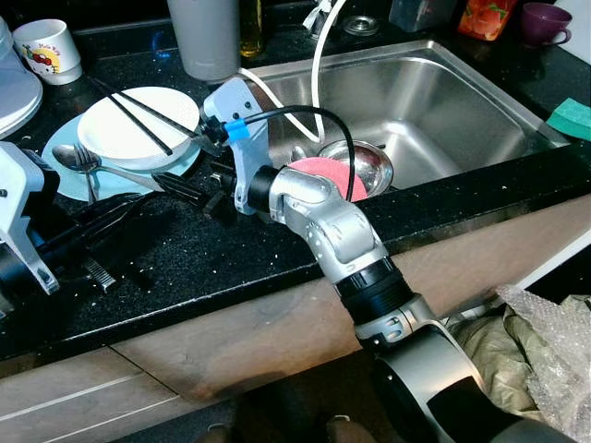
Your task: Kitchen organization
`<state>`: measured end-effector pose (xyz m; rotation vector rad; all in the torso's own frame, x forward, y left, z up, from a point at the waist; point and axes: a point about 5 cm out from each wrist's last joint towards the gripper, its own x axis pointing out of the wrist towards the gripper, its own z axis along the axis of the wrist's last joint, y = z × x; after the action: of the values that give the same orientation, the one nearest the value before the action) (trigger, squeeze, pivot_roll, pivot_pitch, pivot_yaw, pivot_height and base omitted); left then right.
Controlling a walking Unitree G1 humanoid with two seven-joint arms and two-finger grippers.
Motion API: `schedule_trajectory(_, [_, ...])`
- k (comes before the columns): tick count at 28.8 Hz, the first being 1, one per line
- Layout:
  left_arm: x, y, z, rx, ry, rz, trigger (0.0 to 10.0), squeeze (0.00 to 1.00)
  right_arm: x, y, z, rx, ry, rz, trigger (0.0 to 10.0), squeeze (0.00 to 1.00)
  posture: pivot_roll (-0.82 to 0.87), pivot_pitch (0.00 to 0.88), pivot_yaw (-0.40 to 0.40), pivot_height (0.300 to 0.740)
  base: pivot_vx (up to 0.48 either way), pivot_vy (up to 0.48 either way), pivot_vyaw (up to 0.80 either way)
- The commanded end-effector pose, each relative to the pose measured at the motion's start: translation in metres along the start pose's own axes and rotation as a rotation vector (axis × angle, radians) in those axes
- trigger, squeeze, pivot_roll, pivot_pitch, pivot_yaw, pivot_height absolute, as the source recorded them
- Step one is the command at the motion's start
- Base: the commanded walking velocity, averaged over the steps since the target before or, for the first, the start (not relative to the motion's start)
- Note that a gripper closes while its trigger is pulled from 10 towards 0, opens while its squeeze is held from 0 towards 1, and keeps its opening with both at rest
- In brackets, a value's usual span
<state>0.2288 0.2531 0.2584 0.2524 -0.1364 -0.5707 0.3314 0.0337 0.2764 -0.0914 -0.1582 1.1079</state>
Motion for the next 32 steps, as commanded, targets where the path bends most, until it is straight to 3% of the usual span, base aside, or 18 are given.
schedule_trajectory(1, [-0.002,-0.001,0.002,0.007,0.010,-0.014,10.0,0.00,0.001,0.001,0.007,0.002,-0.023,0.012,10.0,0.00,0.05,0.159,-0.005,0.740,0.000,0.000,0.00])
schedule_trajectory(21, [0.000,-0.001,0.001,-0.001,0.012,-0.023,10.0,0.00,0.007,-0.024,-0.010,0.025,0.015,-0.130,10.0,0.00,0.05,0.170,-0.005,0.740,0.000,0.000,0.00])
schedule_trajectory(32, [0.003,-0.004,0.002,-0.005,0.005,-0.038,10.0,0.00,0.016,-0.027,-0.009,0.039,0.004,-0.147,10.0,0.00,0.05,0.170,-0.003,0.740,0.000,0.000,0.00])
